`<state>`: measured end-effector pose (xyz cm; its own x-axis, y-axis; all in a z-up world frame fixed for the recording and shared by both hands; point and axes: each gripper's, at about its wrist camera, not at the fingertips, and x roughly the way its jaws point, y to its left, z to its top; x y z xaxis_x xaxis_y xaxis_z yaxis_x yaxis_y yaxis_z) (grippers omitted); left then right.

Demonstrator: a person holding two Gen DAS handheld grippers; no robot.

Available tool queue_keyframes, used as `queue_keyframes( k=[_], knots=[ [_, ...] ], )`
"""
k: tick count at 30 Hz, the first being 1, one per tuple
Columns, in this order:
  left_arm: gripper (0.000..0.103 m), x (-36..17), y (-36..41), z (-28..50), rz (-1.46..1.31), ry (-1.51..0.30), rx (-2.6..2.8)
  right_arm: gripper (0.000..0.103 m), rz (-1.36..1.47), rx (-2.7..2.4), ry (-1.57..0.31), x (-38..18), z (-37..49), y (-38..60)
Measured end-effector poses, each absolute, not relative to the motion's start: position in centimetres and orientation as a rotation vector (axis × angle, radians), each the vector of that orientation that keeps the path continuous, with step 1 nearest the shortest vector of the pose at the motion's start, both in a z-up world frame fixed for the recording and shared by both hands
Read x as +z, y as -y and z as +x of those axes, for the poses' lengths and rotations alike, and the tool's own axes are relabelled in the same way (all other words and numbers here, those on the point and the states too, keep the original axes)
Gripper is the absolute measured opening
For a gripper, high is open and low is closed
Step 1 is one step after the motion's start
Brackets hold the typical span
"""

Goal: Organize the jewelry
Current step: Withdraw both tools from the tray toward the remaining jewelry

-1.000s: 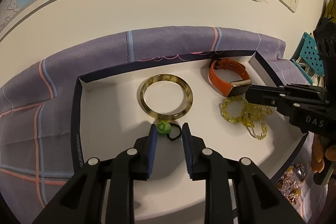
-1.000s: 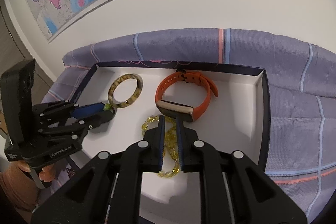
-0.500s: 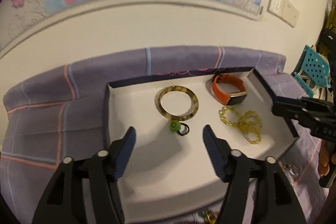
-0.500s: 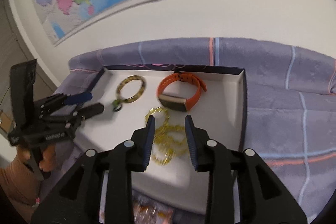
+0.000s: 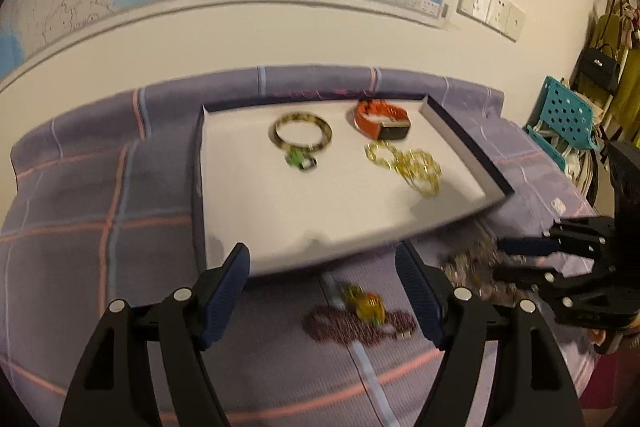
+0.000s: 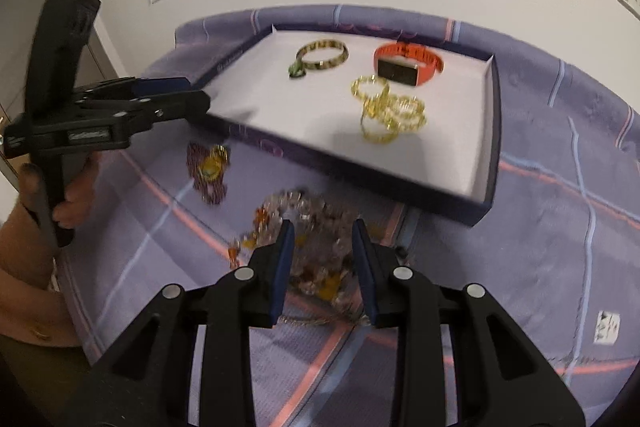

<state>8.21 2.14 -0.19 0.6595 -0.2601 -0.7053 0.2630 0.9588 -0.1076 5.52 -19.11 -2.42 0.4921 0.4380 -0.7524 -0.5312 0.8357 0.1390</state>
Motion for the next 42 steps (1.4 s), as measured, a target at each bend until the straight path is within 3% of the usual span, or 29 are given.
queue_keyframes(
  k=[3, 7, 18, 30, 39, 42],
  knots=[
    [0.072, -0.7, -2.0, 7.5, 0.000, -0.813, -0.309, 0.028, -0.114, 0.573, -0.881, -3.0, 5.6, 19.1],
    [0.072, -1.1, -1.6, 6.5, 0.000, -0.825, -0.328, 0.010, -0.099, 0.561, -0.883, -3.2, 5.4, 19.7],
    [0.072, -1.8, -2.0, 5.1, -0.015, -0.840, -0.346, 0.010, 0.147, 0.656, -0.764, 1.9, 2.8, 23.7],
    [0.073, -1.8, -1.8, 4.2, 0.006, -0.839, -0.377, 0.010, 0.234, 0.764, -0.666, 6.4, -0.1, 24.3],
    [0.072, -1.9, -2.2, 3.8, 0.023, -0.833, -0.387, 0.010, 0.240, 0.842, -0.797, 3.4, -1.3, 22.8],
    [0.064, -2.3, -2.1, 4.0, 0.039, -0.850, -0.396, 0.010, 0.242, 0.842, -0.860, 1.4, -1.5, 22.5]
  ],
)
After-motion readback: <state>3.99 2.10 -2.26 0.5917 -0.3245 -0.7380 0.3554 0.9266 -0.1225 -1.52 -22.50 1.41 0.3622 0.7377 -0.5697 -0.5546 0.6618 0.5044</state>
